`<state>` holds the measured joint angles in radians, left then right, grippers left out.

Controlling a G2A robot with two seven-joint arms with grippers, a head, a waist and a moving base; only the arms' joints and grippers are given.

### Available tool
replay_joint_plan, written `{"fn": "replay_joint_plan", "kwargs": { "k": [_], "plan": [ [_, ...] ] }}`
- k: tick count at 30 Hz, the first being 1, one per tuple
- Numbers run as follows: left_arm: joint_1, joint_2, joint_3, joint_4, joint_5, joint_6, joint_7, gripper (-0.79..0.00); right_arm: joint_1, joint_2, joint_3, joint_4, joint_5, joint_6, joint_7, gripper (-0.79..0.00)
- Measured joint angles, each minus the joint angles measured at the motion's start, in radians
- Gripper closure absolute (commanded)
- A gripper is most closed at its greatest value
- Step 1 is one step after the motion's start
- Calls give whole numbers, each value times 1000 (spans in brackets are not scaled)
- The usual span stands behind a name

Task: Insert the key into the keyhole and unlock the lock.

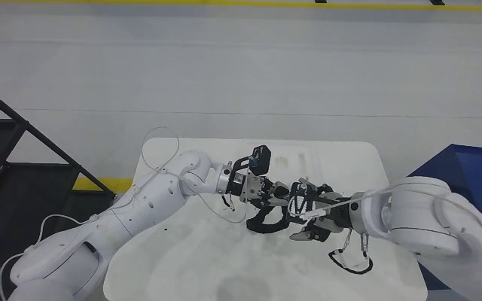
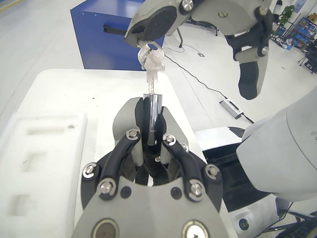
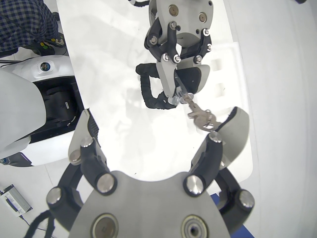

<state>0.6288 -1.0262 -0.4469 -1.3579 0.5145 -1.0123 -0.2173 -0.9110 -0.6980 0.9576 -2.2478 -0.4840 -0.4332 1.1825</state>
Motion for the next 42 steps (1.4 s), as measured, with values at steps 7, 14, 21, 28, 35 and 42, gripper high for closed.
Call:
{"fn": "replay_joint_plan", "kwargs": {
  "k": [7, 14, 21, 28, 35, 42],
  "plan": [
    [3, -2, 0, -4, 1, 0, -12, 0, 2, 6, 24, -15, -86, -76, 11, -182],
    [2, 0, -2, -9, -8, 0, -29, 0, -16, 7, 16, -70, -230, -81, 11, -15],
    [2, 2, -2, -14, -25, 0, -49, 0, -29, 4, 0, -98, -307, -73, 18, 0],
    [2, 3, -3, -23, -38, 0, -62, 0, -26, -3, -21, -102, -352, -67, 26, -126],
    [4, 6, -8, -20, -41, 0, -68, 0, -19, -10, -30, -102, -369, -70, 19, -215],
    [8, 7, -10, -25, -41, 0, -70, 0, -22, -12, -29, -102, -374, -70, 42, -243]
  ]
}}
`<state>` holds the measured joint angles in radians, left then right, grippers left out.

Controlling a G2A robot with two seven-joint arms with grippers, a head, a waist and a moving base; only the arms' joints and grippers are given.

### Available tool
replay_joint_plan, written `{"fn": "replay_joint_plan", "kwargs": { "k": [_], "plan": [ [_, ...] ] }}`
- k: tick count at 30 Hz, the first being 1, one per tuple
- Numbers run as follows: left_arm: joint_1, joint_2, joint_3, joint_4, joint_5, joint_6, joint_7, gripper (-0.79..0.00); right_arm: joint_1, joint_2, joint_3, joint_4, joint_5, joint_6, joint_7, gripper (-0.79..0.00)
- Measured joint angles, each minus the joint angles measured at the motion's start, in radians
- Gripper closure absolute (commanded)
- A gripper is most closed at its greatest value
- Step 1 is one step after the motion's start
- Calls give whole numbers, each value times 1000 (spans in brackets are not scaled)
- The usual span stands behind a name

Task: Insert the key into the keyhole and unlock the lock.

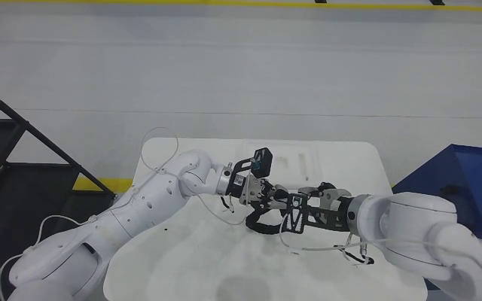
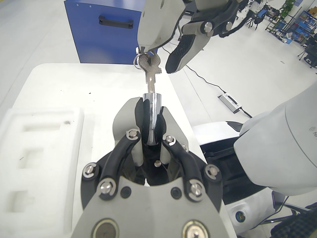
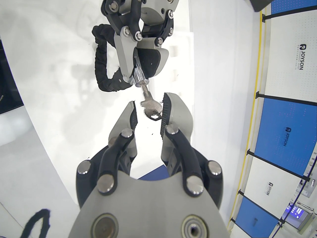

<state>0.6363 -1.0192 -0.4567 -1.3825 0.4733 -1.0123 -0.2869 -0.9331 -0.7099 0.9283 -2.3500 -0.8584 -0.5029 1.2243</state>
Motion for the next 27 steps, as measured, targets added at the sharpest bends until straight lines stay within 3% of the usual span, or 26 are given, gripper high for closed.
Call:
{"fn": "replay_joint_plan", "kwargs": {
  "k": [5, 8, 11, 12, 14, 20, 27],
  "plan": [
    [0, 1, -2, -2, 1, 0, -1, 0, -2, -3, -4, 4, -2, 0, 9, -289],
    [0, 2, -2, -6, 2, 0, -1, 0, 1, -5, -9, 17, -4, -2, 8, -277],
    [1, 3, -2, -8, 3, 0, -2, 0, 5, -9, -13, 25, -5, -2, 2, -175],
    [1, 3, -2, -8, 2, 0, -2, 0, 6, -10, -14, 27, -4, -1, -2, -89],
    [1, 3, -3, -9, 2, 0, -2, 0, 8, -12, -15, 32, -2, 0, -9, 0],
    [1, 5, -2, -12, 3, 0, -3, 0, 7, -16, -8, 46, 25, 10, -26, 0],
    [0, 7, -8, -33, 46, 0, 13, 0, -12, -14, 52, 129, 257, 32, -104, 0]
  ]
}}
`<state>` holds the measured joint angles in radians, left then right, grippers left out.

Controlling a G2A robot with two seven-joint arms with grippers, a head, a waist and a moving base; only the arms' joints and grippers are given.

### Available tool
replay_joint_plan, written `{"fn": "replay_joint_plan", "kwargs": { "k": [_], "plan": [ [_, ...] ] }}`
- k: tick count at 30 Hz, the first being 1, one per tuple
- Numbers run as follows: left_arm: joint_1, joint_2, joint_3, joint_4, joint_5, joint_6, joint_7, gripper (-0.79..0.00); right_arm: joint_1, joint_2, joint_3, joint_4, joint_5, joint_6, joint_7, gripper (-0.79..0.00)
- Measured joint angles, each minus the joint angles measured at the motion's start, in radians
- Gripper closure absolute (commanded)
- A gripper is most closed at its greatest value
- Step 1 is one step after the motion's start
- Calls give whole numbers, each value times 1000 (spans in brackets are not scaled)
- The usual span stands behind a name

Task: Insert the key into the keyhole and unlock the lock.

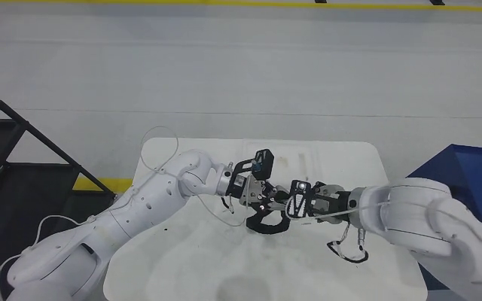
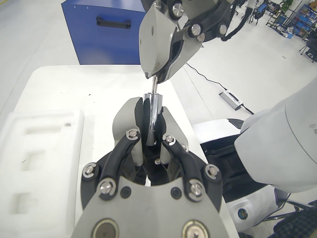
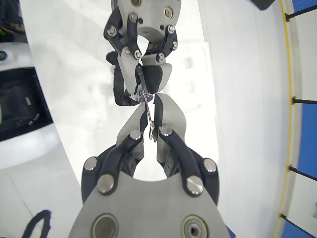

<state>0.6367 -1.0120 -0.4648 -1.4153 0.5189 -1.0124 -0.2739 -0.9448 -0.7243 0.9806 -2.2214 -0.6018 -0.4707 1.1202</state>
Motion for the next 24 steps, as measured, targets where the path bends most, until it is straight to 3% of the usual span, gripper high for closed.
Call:
{"fn": "replay_joint_plan", "kwargs": {
  "k": [16, 17, 18, 19, 24],
  "plan": [
    [32, 13, -34, -34, 201, 0, 156, 0, -65, 4, 102, 189, 537, 129, -51, 0],
    [34, 14, -35, -34, 208, 0, 162, 0, -70, 4, 107, 192, 551, 129, -51, -86],
    [37, 16, -36, -32, 217, 0, 168, 0, -75, 5, 112, 194, 565, 129, -50, -342],
    [38, 17, -36, -28, 223, 0, 169, 0, -79, 6, 116, 195, 570, 128, -48, -785],
    [46, 21, -30, -2, 239, 0, 140, 0, -100, 11, 148, 191, 571, 131, -41, -785]
  ]
}}
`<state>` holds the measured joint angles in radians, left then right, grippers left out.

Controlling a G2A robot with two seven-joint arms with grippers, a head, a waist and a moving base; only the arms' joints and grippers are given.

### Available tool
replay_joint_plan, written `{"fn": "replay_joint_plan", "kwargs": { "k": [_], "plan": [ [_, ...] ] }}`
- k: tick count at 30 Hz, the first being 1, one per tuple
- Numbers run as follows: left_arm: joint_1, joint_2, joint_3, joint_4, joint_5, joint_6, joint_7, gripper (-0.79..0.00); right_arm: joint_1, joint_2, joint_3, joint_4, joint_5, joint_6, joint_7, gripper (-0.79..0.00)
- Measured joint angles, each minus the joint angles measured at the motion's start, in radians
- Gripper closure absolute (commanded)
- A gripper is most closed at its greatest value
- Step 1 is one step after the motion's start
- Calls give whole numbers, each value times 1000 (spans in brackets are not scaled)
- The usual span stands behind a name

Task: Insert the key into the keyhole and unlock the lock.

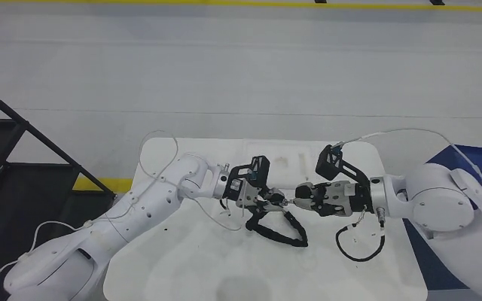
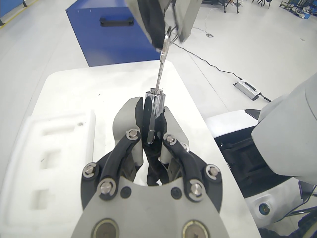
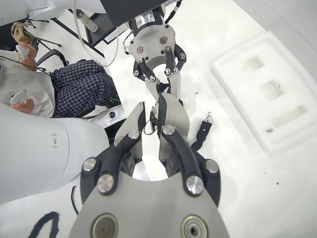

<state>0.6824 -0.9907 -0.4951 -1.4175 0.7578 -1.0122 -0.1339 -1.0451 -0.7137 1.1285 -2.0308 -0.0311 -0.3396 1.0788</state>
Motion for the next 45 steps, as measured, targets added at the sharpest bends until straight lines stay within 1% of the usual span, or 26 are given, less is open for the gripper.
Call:
{"fn": "replay_joint_plan", "kwargs": {
  "k": [6, 11, 14, 15, 16, 17, 21, 25, 28, 31, 35, 38, 42, 45],
  "plan": [
    [18, 0, 20, 43, 6, 5, -91, 0, -41, 9, 45, -13, -18, -17, 2, -785],
    [38, -7, 36, 87, 23, 57, -180, 0, -77, 12, 55, -18, -37, -42, 0, -785],
    [49, -16, 51, 111, 45, 88, -219, 0, -90, 12, 51, -16, -48, -50, -2, -785],
    [51, -22, 58, 119, 52, 98, -230, -182, -93, 11, 48, -14, -54, -52, -2, -785],
    [52, -26, 64, 127, 58, 104, -237, -637, -94, 10, 45, -12, -60, -56, -4, -785],
    [52, -32, 69, 134, 64, 111, -243, -785, -94, 10, 43, -10, -66, -61, -8, -785],
    [43, -59, 89, 175, 83, 120, -240, -785, -87, 4, 13, 7, -100, -130, -9, -785],
    [23, -85, 88, 223, 90, 87, -180, -785, -57, -8, -34, 75, -133, -222, -30, -785],
    [8, -92, 71, 248, 94, 46, -126, -785, -31, -19, -61, 129, -145, -278, -66, -785],
    [-8, -90, 40, 266, 90, 1, -72, -785, 0, -29, -77, 182, -156, -350, -116, -785],
    [-36, -74, 8, 251, 99, 0, -28, -785, 49, -44, -99, 251, -178, -441, -174, -785],
    [-64, -52, -9, 228, 95, 0, -4, -785, 102, -59, -127, 310, -181, -503, -207, -785],
    [-121, -12, -22, 203, 95, 0, 24, -785, 198, -85, -173, 417, -169, -574, -245, -785],
    [-171, 18, -24, 196, 112, 0, 73, -785, 277, -106, -210, 506, -152, -615, -250, -785]
  ]
}}
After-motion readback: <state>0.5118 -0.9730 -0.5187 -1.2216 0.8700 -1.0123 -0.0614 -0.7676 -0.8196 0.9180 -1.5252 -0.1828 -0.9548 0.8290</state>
